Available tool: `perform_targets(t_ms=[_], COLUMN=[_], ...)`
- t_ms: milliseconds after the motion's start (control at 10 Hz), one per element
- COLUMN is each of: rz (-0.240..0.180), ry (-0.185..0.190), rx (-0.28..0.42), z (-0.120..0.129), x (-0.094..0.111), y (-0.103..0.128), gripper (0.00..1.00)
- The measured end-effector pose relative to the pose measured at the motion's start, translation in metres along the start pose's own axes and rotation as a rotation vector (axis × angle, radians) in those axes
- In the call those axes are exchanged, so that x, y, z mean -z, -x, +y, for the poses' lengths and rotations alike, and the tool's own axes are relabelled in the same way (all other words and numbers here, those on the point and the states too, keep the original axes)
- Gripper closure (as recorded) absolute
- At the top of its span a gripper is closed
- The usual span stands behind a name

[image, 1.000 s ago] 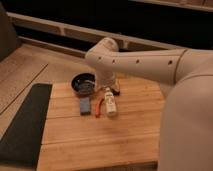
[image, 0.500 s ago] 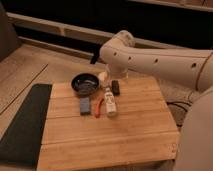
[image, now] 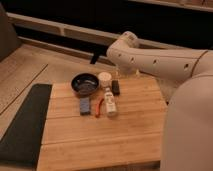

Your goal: Place the eraser on the white sponge

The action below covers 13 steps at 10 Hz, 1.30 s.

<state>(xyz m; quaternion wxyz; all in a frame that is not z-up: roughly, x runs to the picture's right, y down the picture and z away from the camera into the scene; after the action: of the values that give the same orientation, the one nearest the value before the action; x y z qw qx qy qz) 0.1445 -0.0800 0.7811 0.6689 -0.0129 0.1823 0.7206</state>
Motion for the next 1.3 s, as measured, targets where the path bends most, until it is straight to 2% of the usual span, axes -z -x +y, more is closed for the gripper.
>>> perform_targets(t_ms=[200, 400, 500, 700, 1100, 1300], rz=[-0.009, 0.017, 0.043, 0.106, 0.106, 0.121], ry=[0.069, 0.128, 0.131, 0.092, 0.086, 0.067], rx=[-0.065, -0.118, -0.118, -0.075, -0.074, -0.039], z=[-0.002, -0.002, -0.003, -0.001, -0.004, -0.003], x=[-0.023, -0.048, -0.061, -0.081, -0.082, -0.093], y=[0.021, 0.028, 0.025, 0.012, 0.012, 0.012], gripper=[0.35, 0.35, 0.35, 0.35, 0.35, 0.35])
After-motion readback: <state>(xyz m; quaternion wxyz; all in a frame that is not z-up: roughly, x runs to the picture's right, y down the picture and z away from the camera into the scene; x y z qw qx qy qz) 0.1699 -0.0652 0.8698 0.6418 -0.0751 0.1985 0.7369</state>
